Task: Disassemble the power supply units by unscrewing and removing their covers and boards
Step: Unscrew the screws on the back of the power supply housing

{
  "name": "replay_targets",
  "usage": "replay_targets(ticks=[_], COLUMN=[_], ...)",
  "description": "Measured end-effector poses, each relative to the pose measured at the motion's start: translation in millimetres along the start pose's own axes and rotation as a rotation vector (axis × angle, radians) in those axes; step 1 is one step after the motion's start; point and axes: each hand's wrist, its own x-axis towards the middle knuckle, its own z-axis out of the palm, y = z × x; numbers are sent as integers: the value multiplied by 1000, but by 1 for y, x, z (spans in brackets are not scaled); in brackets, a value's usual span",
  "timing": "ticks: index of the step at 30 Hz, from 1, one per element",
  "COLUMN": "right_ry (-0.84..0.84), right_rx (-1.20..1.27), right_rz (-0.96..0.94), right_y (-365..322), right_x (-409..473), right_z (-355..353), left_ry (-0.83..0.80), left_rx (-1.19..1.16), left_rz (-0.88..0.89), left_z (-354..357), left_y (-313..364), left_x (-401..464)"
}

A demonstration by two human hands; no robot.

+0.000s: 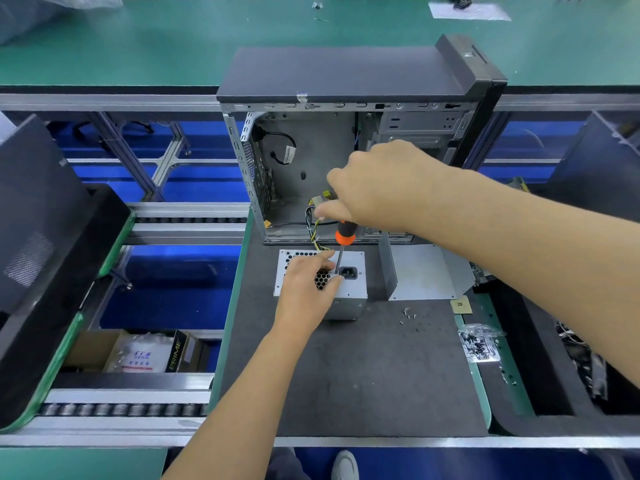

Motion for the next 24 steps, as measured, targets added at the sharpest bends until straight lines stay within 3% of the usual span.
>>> replay_targets(ticks=[6, 10, 13, 19, 24], right_ry=[-46, -219, -273, -94, -158], right_rx=[265, 582, 553, 311, 480], right_rz=[-98, 16, 27, 48, -41], right_y=[4, 13, 12, -2, 8], right_x=[6, 0, -4, -2, -1], right_z=[5, 3, -1, 1, 3], left_ry=[-1, 1, 3, 0, -24], left_rx=[-132, -198, -234, -282, -392], left_rz=[-79, -96, -72, 117, 113], left_z=[-2, -6, -8, -12, -18], left_y=[2, 4, 14, 46, 49], left_x=[3, 4, 3, 16, 19])
